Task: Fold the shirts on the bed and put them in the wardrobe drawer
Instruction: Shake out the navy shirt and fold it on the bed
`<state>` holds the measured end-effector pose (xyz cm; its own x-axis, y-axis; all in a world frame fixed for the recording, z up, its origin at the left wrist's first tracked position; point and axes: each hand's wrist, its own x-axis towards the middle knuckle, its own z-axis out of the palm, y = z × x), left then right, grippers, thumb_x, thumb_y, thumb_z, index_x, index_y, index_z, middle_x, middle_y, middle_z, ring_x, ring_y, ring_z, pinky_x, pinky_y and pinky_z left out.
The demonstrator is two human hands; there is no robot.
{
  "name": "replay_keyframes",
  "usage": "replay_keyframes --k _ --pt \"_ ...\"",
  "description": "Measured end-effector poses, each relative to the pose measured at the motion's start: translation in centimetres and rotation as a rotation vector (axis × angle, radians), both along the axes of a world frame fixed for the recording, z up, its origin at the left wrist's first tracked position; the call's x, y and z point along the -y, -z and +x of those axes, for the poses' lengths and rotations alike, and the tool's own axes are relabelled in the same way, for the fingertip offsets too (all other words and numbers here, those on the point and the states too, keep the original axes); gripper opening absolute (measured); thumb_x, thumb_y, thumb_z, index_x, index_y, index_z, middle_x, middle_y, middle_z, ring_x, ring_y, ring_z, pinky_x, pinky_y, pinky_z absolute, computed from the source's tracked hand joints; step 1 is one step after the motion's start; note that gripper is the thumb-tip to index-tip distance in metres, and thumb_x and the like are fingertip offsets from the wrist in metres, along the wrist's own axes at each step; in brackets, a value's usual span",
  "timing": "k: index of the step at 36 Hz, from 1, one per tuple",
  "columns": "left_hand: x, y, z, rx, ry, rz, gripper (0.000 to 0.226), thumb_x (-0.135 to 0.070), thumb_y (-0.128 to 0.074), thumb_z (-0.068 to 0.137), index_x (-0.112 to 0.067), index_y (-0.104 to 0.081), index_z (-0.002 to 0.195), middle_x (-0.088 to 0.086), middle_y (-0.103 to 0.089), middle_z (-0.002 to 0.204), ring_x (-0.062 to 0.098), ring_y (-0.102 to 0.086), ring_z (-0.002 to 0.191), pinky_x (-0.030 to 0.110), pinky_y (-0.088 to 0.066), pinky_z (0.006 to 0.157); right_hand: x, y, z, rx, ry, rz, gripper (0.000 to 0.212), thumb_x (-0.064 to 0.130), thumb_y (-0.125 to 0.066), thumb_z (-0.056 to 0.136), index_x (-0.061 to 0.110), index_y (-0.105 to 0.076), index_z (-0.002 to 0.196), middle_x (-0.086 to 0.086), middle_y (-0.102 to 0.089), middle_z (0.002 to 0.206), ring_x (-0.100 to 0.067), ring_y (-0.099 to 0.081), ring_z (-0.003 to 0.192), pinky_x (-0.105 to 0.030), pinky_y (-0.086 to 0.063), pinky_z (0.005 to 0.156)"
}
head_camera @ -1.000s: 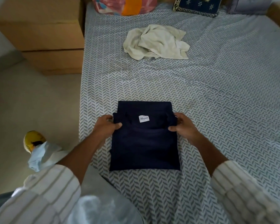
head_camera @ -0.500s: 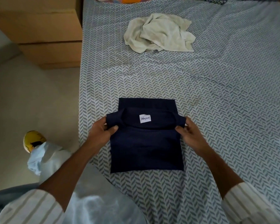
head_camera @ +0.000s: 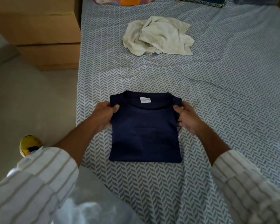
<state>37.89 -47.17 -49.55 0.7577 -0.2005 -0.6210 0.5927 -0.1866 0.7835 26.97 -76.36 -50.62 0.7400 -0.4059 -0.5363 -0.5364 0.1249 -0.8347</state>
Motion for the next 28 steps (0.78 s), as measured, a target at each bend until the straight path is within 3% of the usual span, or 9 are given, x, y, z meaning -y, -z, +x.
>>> replay_keyframes --k 4,8,10,13,15,18,21,24,28 --pt "-0.8 1.5 -0.7 -0.047 -0.025 0.124 0.025 -0.019 -0.071 0.094 -0.002 -0.065 0.110 0.012 -0.071 0.106 0.025 -0.071 0.092 0.031 -0.060 0.059 0.4 1.9 0.8 -0.136 0.013 -0.150 0.019 0.027 -0.058 0.099 0.014 -0.059 0.113 -0.010 -0.067 0.114 -0.028 -0.066 0.106 -0.053 -0.059 0.088" --pt "-1.5 2.8 -1.1 0.049 -0.011 0.303 0.030 -0.030 -0.079 0.086 -0.002 -0.069 0.091 0.016 -0.074 0.089 0.026 -0.074 0.074 0.042 -0.064 0.064 0.2 1.7 0.5 -0.171 -0.038 -0.510 0.027 0.036 -0.067 0.092 0.012 -0.061 0.103 0.000 -0.066 0.095 -0.019 -0.064 0.091 -0.037 -0.054 0.085" --pt "-1.4 3.0 -1.3 0.104 0.026 0.397 0.039 -0.042 -0.081 0.081 -0.004 -0.072 0.084 0.012 -0.075 0.078 0.026 -0.074 0.071 0.043 -0.064 0.066 0.1 1.8 -0.2 -0.160 0.006 -0.597 0.031 0.038 -0.070 0.089 0.010 -0.061 0.099 0.001 -0.061 0.086 -0.019 -0.060 0.084 -0.034 -0.050 0.081" --pt "-0.7 2.8 -1.4 0.147 0.090 0.481 0.048 -0.053 -0.081 0.076 -0.006 -0.070 0.078 0.009 -0.072 0.074 0.026 -0.070 0.071 0.033 -0.060 0.063 -0.5 2.0 -1.1 -0.209 0.015 -0.547 0.043 0.050 -0.073 0.083 0.010 -0.061 0.095 0.001 -0.065 0.088 -0.019 -0.063 0.085 -0.039 -0.055 0.088" --pt "-0.2 2.6 -1.5 0.077 0.128 0.463 0.050 -0.056 -0.083 0.070 -0.012 -0.070 0.092 0.005 -0.072 0.088 0.022 -0.069 0.081 0.031 -0.058 0.069 -1.3 2.0 -1.1 -0.218 -0.030 -0.461 0.037 0.048 -0.076 0.082 0.014 -0.066 0.088 0.000 -0.071 0.090 -0.018 -0.067 0.085 -0.038 -0.057 0.082" --pt "0.4 2.7 -1.6 0.007 0.167 0.374 0.076 -0.057 -0.088 0.055 -0.012 -0.069 0.114 0.004 -0.072 0.102 0.022 -0.070 0.091 0.038 -0.061 0.083 -2.3 1.4 -1.1 -0.200 -0.036 -0.329 0.021 0.041 -0.079 0.082 0.025 -0.067 0.079 0.003 -0.071 0.085 -0.014 -0.069 0.081 -0.029 -0.057 0.069" --pt "0.1 2.5 -2.1 0.039 0.199 0.346 0.062 -0.046 -0.087 0.071 -0.013 -0.068 0.119 0.003 -0.072 0.105 0.020 -0.069 0.093 0.036 -0.060 0.084 -2.4 1.2 -1.1 -0.186 -0.029 -0.282 0.018 0.039 -0.079 0.083 0.027 -0.066 0.079 0.005 -0.071 0.085 -0.012 -0.068 0.080 -0.026 -0.054 0.064" --pt "-0.6 2.3 -2.8 0.112 0.195 0.321 0.051 -0.038 -0.081 0.082 -0.012 -0.066 0.124 0.001 -0.071 0.109 0.014 -0.067 0.092 0.024 -0.055 0.072 -2.3 1.2 -1.4 -0.160 -0.040 -0.279 0.018 0.039 -0.077 0.085 0.025 -0.066 0.086 0.007 -0.070 0.090 -0.010 -0.067 0.083 -0.026 -0.053 0.067" --pt "-1.3 1.5 -3.8 0.063 0.243 0.346 0.045 -0.037 -0.081 0.082 -0.008 -0.067 0.114 0.000 -0.069 0.093 0.013 -0.066 0.080 0.020 -0.048 0.055 -2.2 1.4 -2.3 -0.158 -0.052 -0.295 0.038 0.043 -0.078 0.083 0.019 -0.066 0.110 0.005 -0.069 0.101 -0.012 -0.066 0.089 -0.031 -0.056 0.077"
